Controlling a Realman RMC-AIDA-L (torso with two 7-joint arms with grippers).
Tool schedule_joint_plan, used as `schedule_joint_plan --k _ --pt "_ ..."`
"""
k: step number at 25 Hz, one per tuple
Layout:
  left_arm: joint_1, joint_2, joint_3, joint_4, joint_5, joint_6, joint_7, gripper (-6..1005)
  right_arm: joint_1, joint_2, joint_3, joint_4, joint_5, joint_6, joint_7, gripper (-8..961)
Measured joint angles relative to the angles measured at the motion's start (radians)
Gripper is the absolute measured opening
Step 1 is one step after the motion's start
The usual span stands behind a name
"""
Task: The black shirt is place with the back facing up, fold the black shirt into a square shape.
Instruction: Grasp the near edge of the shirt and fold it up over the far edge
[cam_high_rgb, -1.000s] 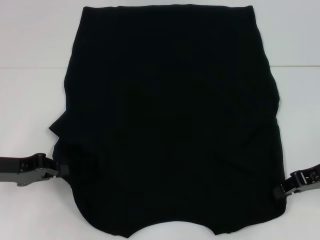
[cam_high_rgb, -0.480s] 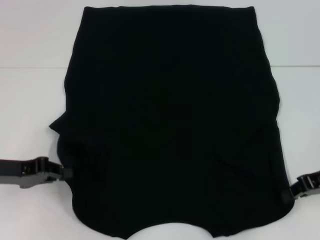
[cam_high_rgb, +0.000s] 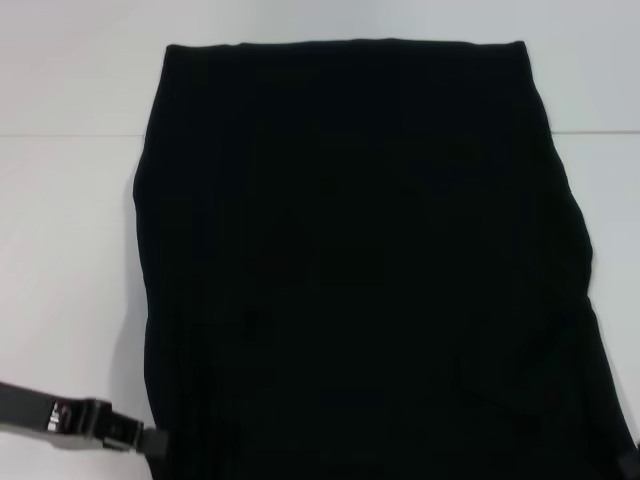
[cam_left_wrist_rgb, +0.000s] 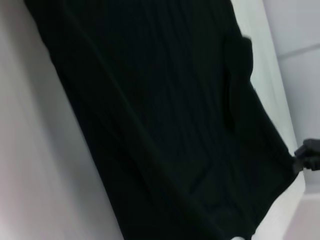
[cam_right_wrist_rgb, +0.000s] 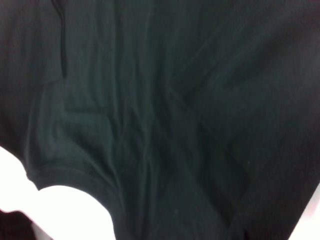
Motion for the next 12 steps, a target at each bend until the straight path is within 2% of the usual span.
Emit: schedule_joint_plan --k 6,12 --pt "-0.002 -0.004 0.017 0.001 -0.003 0.012 0.000 74 -0.028 0.001 0.039 -0.014 0.018 -0.046 -0.035 65" --pt "-0.061 -0.005 -0.035 -0.006 -0.010 -0.029 -0.019 77 -0.002 -0.008 0.121 0.013 0.083 -0.015 -0.080 65"
